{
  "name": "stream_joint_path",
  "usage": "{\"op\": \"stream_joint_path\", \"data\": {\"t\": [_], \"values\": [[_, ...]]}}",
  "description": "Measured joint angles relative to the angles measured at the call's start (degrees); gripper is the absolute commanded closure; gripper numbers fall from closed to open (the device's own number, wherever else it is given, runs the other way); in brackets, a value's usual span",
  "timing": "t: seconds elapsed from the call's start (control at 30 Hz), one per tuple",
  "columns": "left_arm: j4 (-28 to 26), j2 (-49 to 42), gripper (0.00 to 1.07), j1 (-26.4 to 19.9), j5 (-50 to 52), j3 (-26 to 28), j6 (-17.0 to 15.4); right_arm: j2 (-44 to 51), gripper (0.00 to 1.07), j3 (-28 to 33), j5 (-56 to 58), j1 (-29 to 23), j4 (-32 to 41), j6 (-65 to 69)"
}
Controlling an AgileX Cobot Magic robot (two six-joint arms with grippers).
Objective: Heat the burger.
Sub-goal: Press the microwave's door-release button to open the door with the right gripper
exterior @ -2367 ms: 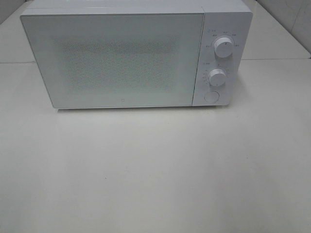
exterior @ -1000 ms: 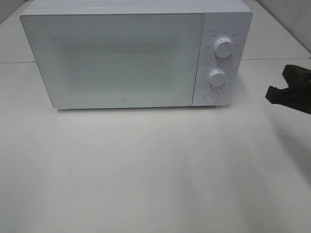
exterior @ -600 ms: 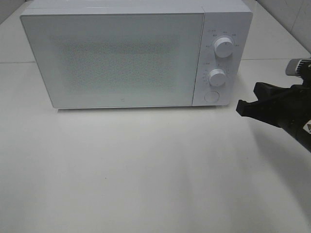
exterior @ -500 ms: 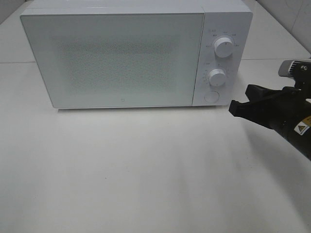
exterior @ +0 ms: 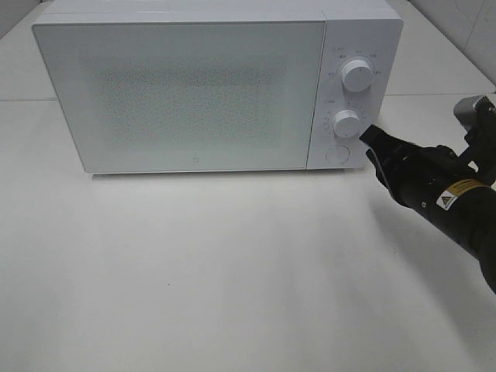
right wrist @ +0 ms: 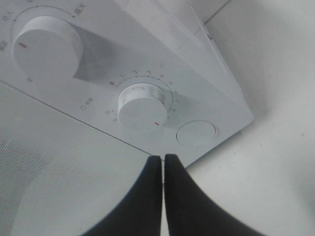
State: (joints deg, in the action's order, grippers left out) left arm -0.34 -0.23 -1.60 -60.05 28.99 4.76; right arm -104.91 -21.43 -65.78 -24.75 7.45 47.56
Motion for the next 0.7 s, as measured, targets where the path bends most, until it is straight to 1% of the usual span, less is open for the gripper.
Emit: {"op": "stream_joint_path", "data": {"t": [0.07,0.1,0.17,0.2,0.27,0.57,0.63,0.7], "values": [[0.0,0.0,0.03,0.0,0.0,0.0,0.0,-1.7,1.07,-1.7,0.7,0.0,-1.2,7.4],[0.0,0.0,0.03,0.0,0.0,0.0,0.0,-1.7,1.07,-1.7,0.7,0.0,-1.2,7.4],[0.0,0.0,0.03,0.0,0.0,0.0,0.0,-3.3,1.07,-3.6,2.5,0.0,-1.8,13.7],[0.0,0.0,0.03,0.0,0.0,0.0,0.0,-3.3,1.07,-3.6,2.5,0.0,-1.8,13.7],[0.0,0.0,0.03,0.0,0.0,0.0,0.0,-4.7,1.07,-5.5,4.1,0.0,-2.0,19.5],[0.0,0.0,0.03,0.0,0.0,0.0,0.0,-7.7,1.07,-9.9,8.3,0.0,-2.0,26.8],[0.0,0.0,0.03,0.0,0.0,0.0,0.0,-9.5,1.07,-12.2,10.0,0.0,-0.8,29.0],[0.0,0.0,0.03,0.0,0.0,0.0,0.0,-9.8,1.07,-12.7,10.4,0.0,-0.1,29.6]]}}
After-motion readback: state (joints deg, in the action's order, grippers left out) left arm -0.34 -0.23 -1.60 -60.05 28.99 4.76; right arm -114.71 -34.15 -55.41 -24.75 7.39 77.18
